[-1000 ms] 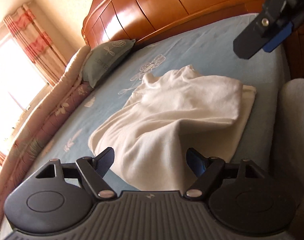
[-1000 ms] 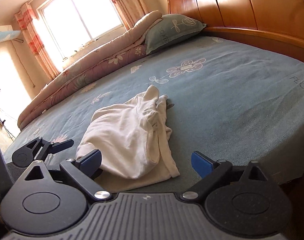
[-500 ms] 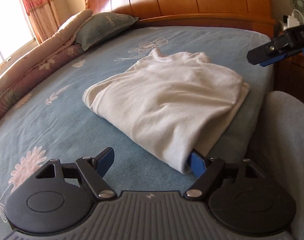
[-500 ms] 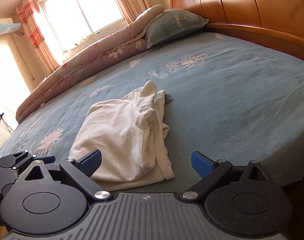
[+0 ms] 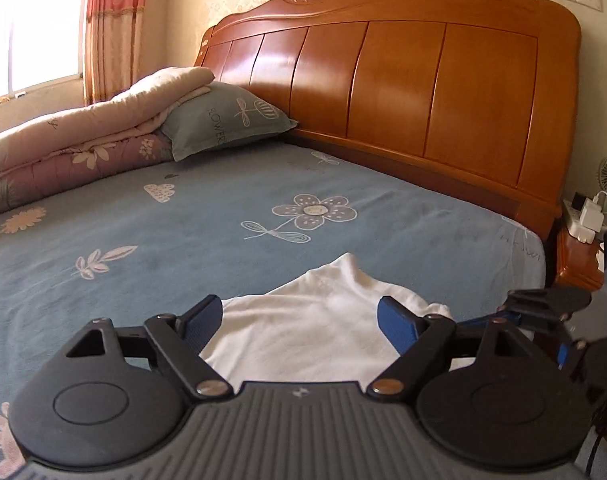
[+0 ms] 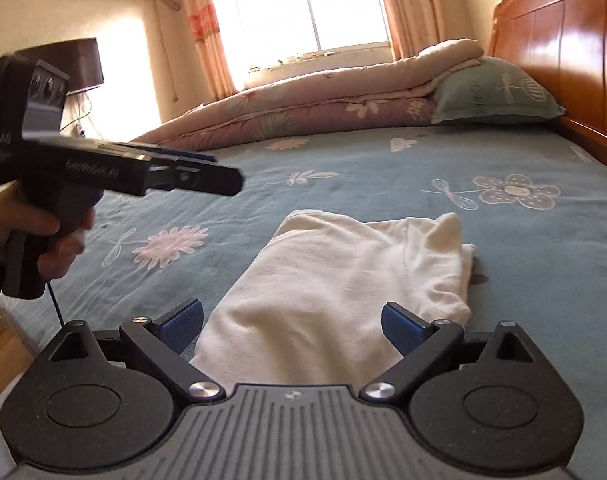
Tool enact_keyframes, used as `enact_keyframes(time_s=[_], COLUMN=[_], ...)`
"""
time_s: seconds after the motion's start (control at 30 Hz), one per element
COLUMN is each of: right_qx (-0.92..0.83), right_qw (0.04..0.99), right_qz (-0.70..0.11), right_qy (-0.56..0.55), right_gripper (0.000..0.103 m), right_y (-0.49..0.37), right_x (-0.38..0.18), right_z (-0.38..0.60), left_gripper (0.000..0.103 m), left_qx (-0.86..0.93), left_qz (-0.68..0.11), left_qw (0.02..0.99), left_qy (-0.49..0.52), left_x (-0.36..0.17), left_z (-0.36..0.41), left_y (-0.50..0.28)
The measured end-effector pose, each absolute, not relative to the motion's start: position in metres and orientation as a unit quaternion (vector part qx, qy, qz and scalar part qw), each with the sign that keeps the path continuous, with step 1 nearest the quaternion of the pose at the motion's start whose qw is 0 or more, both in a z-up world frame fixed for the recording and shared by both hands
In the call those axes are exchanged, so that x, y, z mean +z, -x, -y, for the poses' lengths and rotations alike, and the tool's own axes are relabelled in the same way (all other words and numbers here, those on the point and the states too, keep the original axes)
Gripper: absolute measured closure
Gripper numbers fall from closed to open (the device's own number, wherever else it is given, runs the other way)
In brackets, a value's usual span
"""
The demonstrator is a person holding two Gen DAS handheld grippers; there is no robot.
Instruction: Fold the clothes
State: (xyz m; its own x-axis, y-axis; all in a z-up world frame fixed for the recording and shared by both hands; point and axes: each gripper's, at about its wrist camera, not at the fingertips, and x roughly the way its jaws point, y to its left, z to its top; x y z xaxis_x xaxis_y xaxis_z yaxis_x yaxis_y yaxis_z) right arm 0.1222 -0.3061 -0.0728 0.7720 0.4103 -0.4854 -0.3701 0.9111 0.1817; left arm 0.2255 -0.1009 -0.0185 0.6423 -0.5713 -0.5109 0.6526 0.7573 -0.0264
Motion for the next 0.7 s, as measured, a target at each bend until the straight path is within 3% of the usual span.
enact_keyframes(time_s=[0.17, 0.37, 0.7], right_qx=[0.183, 0.189, 0.222], right_qw=[0.933, 0.926, 0.933], right_qz=[-0.308, -0.322, -0.275], right_qy=[0.022, 0.057, 0.066], right_gripper=[0.009, 0.009, 0.009], right_y=[-0.135, -0.123, -0.126], right_x=[-0.110, -0.113, -0.065], right_z=[0.311, 0.308, 0.262], left_gripper=[0.018, 0.017, 0.017], left_qx=[-0.356, -0.343, -0.289], left_qz=[-0.289, -0.354, -0.320], left_qw=[0.884, 0.861, 0.900], left_qy=[-0.096, -0.122, -0.068], left_x=[-0.057, -0.107, -0.043], left_z=[0.120, 0.128, 0.096], left_y=[-0.230, -0.238, -0.243])
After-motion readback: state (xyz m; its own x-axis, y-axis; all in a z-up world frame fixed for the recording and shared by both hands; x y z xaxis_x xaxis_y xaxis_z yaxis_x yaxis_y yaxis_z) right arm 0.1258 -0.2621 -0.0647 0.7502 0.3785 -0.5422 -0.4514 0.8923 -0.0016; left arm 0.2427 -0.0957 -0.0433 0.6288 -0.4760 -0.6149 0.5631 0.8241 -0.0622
